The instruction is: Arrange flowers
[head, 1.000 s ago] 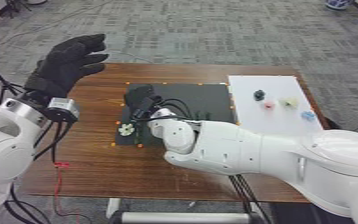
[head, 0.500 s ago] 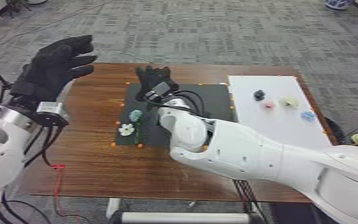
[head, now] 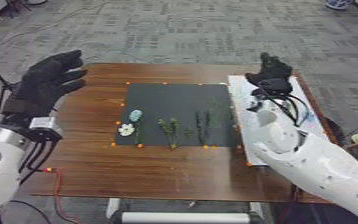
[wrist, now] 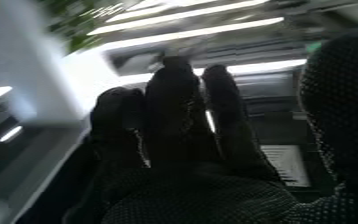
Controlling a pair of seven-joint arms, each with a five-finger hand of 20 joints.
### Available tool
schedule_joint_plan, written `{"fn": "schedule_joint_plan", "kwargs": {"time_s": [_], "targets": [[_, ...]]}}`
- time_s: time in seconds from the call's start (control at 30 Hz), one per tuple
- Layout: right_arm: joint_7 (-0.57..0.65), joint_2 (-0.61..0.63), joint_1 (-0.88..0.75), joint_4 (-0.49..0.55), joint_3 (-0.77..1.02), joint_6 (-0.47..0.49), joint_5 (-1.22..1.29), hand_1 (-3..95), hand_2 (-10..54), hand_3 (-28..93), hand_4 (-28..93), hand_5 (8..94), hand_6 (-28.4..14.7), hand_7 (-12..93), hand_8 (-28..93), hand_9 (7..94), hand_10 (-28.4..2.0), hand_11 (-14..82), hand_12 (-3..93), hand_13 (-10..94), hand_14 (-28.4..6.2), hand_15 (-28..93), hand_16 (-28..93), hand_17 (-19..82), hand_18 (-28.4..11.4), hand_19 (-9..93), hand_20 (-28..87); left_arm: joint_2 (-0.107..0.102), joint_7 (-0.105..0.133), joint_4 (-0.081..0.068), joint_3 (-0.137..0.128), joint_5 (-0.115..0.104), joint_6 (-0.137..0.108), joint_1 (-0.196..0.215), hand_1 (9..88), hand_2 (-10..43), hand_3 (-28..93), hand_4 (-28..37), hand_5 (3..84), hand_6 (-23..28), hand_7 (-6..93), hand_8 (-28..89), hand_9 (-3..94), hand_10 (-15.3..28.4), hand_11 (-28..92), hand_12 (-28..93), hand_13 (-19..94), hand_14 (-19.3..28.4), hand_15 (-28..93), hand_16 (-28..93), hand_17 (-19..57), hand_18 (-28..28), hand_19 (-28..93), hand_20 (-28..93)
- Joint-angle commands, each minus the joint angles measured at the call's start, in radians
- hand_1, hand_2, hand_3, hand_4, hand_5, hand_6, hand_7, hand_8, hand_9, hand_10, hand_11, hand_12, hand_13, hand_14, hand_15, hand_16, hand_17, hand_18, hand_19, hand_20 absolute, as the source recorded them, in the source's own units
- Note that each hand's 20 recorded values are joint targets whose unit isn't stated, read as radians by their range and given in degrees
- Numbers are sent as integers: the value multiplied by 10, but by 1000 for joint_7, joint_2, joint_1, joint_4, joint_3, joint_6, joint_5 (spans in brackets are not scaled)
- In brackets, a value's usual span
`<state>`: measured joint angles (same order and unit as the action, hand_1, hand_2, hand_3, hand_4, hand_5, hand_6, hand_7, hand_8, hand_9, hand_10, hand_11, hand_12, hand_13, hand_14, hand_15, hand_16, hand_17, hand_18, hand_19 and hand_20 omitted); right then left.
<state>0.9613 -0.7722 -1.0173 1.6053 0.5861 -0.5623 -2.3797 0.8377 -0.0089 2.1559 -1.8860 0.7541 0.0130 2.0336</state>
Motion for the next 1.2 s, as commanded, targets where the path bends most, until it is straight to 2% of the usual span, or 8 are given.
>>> {"fn": "schedule_joint_plan", "kwargs": {"time_s": [0.03, 0.23, 0.47, 0.57, 0.73, 0.93, 1.07, 1.2], "targets": [[106, 129, -375, 54, 256, -12, -53, 286, -95, 876, -283, 417, -76, 169, -102, 425, -164, 204, 201, 507, -146, 874, 247, 308, -244, 885, 551, 32, -3, 18, -33, 5, -11, 51, 248, -22, 697, -263, 286, 32, 212, -99, 203, 105, 266, 200, 117, 138, 489, -47, -97, 198, 411, 116], [61, 157, -480, 87, 347, 56, 8, 288, -95, 873, -283, 420, -74, 168, -104, 429, -162, 204, 199, 506, -147, 870, 255, 304, -244, 884, 553, 35, -6, 16, -25, 5, -11, 52, 248, -22, 697, -264, 286, 32, 213, -99, 203, 106, 267, 199, 117, 137, 489, -48, -97, 198, 411, 116], [43, 160, -456, 44, 323, 156, 30, 289, -95, 861, -283, 453, -60, 180, -109, 461, -148, 205, 199, 511, -141, 864, 260, 300, -240, 881, 556, 36, -4, 15, -22, 7, -4, 48, 247, -22, 697, -263, 285, 32, 213, -99, 204, 106, 267, 200, 117, 138, 489, -47, -97, 197, 411, 115], [46, 160, -432, 12, 297, 160, 39, 294, -95, 861, -283, 453, -60, 183, -111, 451, -146, 201, 199, 506, -140, 864, 262, 296, -236, 877, 557, 35, -7, 13, -15, 7, -2, 42, 247, -22, 698, -263, 285, 31, 214, -98, 203, 106, 267, 200, 116, 138, 489, -47, -97, 197, 410, 115], [52, 161, -396, -30, 266, 166, 45, 299, -95, 863, -283, 445, -64, 179, -111, 440, -148, 200, 200, 507, -138, 869, 262, 297, -234, 878, 559, 35, -9, 17, -26, 7, -2, 53, 248, -22, 697, -264, 285, 31, 214, -99, 204, 106, 267, 200, 116, 138, 489, -47, -96, 197, 410, 115], [6, 173, -325, -61, 240, 250, 124, 296, -95, 865, -283, 446, -67, 177, -109, 439, -153, 205, 202, 509, -136, 871, 261, 300, -233, 881, 560, 31, -7, 23, -38, 8, -3, 62, 248, -21, 697, -263, 285, 31, 216, -100, 204, 106, 267, 199, 117, 137, 488, -47, -97, 197, 411, 115], [-81, 196, -290, -52, 250, 362, 242, 307, -95, 864, -283, 479, -49, 188, -115, 500, -135, 215, 199, 548, -126, 865, 263, 310, -231, 889, 560, 31, -6, 22, -34, 8, -3, 59, 248, -21, 697, -263, 285, 31, 215, -100, 203, 106, 266, 199, 117, 138, 488, -47, -97, 197, 411, 115], [-116, 193, -236, -76, 214, 444, 257, 336, -95, 857, -282, 544, -15, 212, -127, 581, -93, 240, 197, 581, -111, 858, 273, 315, -225, 889, 560, 28, -8, 24, -35, 7, -7, 61, 248, -22, 697, -263, 285, 31, 214, -99, 203, 106, 266, 199, 117, 138, 488, -47, -97, 197, 411, 115]]}}
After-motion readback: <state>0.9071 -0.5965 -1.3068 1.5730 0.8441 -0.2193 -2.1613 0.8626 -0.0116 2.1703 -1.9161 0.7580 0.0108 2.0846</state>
